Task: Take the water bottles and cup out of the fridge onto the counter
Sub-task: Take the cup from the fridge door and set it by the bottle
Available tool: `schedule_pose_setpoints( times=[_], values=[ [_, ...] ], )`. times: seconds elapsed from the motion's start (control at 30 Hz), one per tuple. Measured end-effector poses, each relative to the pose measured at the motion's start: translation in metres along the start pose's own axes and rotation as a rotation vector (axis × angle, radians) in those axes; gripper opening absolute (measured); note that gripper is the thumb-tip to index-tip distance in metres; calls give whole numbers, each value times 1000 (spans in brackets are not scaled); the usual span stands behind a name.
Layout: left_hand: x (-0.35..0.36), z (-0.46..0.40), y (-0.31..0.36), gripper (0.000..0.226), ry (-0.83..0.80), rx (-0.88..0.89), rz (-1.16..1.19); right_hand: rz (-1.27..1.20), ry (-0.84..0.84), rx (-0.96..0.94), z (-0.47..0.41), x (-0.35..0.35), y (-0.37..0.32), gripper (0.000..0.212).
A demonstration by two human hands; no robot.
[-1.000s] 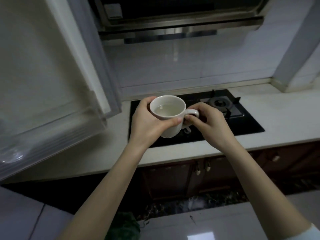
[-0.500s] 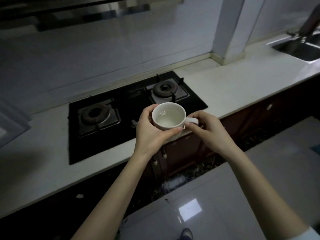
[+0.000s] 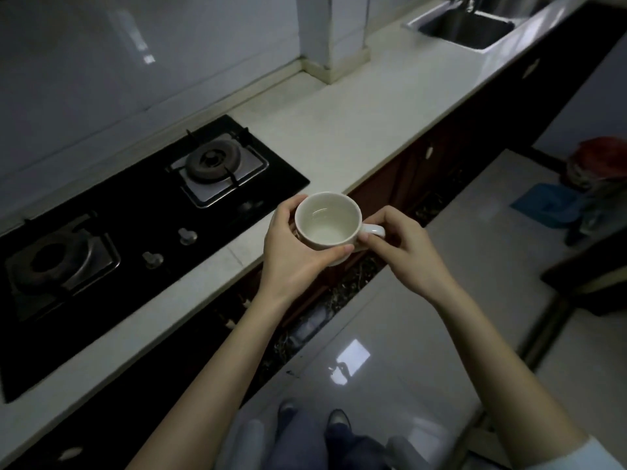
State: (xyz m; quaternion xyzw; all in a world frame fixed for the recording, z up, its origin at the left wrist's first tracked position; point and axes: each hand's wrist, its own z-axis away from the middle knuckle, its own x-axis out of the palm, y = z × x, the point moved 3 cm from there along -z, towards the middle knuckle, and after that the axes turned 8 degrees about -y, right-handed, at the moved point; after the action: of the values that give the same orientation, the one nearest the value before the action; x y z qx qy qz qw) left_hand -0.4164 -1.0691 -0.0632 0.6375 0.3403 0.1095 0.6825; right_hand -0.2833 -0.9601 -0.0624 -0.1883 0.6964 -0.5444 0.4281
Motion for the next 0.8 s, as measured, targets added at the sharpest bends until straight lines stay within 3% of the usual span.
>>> schedule_pose_setpoints(
  times=[0.8],
  values=[
    [218, -250, 58, 84, -545, 200, -61, -6, 512, 342, -99, -212, 109, 7]
  ],
)
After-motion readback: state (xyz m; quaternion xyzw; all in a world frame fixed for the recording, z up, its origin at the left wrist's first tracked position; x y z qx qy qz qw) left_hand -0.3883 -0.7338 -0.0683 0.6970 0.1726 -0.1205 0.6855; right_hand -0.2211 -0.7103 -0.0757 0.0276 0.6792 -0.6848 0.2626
